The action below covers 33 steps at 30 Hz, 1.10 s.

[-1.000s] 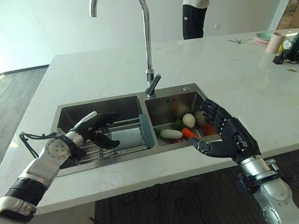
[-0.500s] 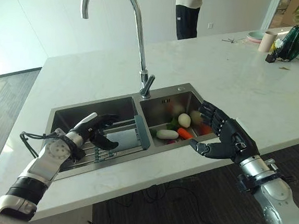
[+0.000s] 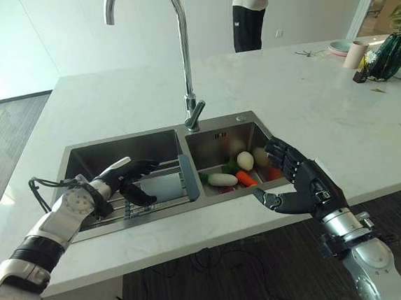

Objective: Place the dishes in the dishwasher.

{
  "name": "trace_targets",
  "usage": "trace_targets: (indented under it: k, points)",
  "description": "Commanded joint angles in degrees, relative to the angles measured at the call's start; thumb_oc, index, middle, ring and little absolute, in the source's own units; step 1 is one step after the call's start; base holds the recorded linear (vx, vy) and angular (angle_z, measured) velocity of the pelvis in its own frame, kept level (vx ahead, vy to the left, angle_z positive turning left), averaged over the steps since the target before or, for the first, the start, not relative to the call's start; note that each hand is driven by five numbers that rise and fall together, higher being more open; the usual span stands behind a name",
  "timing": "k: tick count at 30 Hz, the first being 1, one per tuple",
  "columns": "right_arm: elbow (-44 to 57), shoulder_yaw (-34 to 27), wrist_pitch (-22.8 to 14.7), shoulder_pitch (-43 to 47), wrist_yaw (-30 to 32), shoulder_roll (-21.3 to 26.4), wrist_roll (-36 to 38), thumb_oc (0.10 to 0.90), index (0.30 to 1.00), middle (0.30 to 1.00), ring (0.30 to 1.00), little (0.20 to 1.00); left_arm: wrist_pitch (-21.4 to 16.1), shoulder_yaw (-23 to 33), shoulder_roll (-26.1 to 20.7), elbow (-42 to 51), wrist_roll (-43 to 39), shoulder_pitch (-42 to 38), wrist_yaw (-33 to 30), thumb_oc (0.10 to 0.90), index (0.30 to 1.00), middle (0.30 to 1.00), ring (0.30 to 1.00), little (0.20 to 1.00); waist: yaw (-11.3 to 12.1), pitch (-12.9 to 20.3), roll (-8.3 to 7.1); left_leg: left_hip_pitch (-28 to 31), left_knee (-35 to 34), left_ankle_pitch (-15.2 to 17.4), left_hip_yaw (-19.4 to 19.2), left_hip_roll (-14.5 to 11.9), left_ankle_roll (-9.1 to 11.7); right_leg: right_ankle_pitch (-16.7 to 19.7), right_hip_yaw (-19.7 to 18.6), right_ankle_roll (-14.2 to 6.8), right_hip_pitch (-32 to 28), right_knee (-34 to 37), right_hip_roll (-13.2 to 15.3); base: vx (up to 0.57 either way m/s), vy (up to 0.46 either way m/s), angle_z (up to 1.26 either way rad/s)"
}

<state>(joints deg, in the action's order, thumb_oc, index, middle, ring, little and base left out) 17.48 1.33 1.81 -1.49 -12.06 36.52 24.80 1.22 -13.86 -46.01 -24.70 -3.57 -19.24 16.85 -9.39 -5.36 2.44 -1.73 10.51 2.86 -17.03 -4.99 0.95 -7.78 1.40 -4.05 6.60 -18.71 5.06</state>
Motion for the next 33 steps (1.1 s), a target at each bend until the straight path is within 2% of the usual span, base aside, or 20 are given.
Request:
trace_targets:
  k: [1,13,33]
  points:
    - [3.65,-2.48,-4.66,6.18,-0.3,1.41,0.5,0.8,0.9,0.9,0.9,0.9,-3.8,0.54,-2.32,-0.54,1.1,-8.58,-1.73,0.8,0.9,0.9,0.9,0.9,-0.19,2.23,0.81,0.57,6.68,13.84,0.76,0.49,-0.66,-3.3,4.69,-3.9,-1.41,1.52,0.25,0.02,0.005,-0.03]
    - [3.94,-2.39,-4.21,5.98,-0.85,2.09,0.31,0.8,0.9,0.9,0.9,0.9,-3.28,-0.65,-2.54,-1.99,4.6,-8.79,-2.04,0.8,0.9,0.9,0.9,0.9,-0.63,2.2,0.7,0.94,6.68,14.06,0.28,0.49,-0.79,-3.33,4.45,-3.87,-1.48,1.52,-0.01,0.0,0.002,-0.04]
    - [3.58,-1.55,-4.24,7.05,-1.01,2.85,0.42,0.8,0.9,0.9,0.9,0.9,-0.03,-3.61,-2.82,-4.43,11.07,-10.86,-2.75,0.8,0.9,0.9,0.9,0.9,-0.65,2.11,0.57,1.0,6.68,14.25,0.29,0.77,-0.97,-3.24,4.45,-4.0,-1.45,1.52,-0.12,0.0,0.0,0.0]
